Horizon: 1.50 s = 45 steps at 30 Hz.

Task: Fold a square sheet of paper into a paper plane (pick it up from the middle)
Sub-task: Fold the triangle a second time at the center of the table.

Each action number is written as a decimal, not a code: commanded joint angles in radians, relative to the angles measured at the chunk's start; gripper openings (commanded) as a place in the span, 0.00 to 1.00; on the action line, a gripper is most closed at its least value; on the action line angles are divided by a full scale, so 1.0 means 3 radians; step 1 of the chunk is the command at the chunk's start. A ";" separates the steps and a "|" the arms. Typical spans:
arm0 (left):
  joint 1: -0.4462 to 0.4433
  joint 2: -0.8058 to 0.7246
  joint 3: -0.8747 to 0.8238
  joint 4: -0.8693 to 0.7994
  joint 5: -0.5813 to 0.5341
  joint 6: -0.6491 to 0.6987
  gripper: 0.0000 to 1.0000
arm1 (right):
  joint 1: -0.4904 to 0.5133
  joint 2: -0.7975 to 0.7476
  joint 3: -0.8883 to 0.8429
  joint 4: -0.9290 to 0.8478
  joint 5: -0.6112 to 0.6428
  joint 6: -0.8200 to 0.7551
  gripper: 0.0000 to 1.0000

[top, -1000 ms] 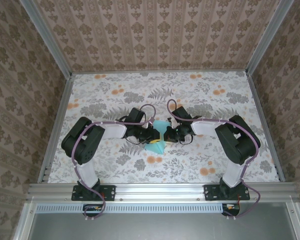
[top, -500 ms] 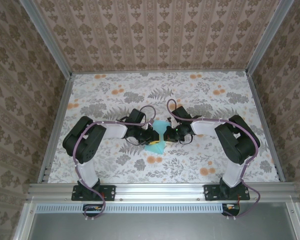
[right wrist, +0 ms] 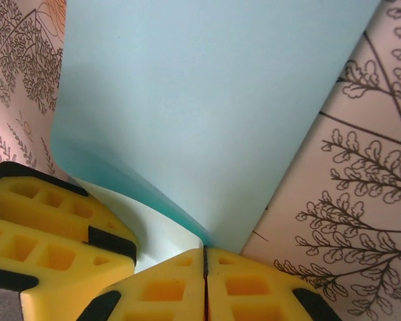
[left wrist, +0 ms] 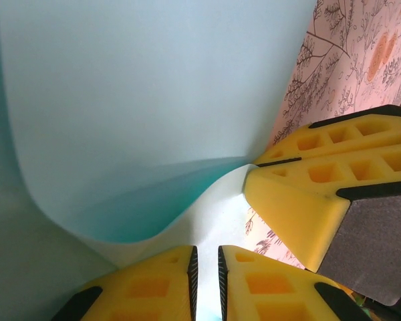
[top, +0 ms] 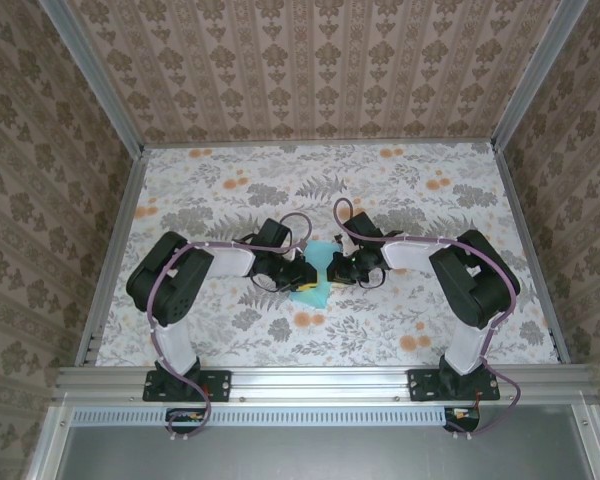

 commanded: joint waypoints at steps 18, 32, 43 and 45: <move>-0.0030 0.0070 0.0054 -0.0455 -0.0382 0.0065 0.15 | 0.0007 -0.0396 0.0034 -0.0298 0.0309 0.0098 0.22; -0.0045 0.0065 0.0049 -0.0478 -0.0437 0.0045 0.13 | 0.0441 -0.0561 -0.0327 -0.0044 0.0017 0.0429 0.11; -0.0053 0.0070 0.0038 -0.0466 -0.0443 0.0043 0.13 | 0.0559 -0.0361 -0.0290 0.0055 -0.0002 0.0473 0.11; -0.0056 0.0070 0.0034 -0.0465 -0.0444 0.0043 0.13 | 0.0562 -0.0316 -0.0285 0.0058 0.0002 0.0475 0.11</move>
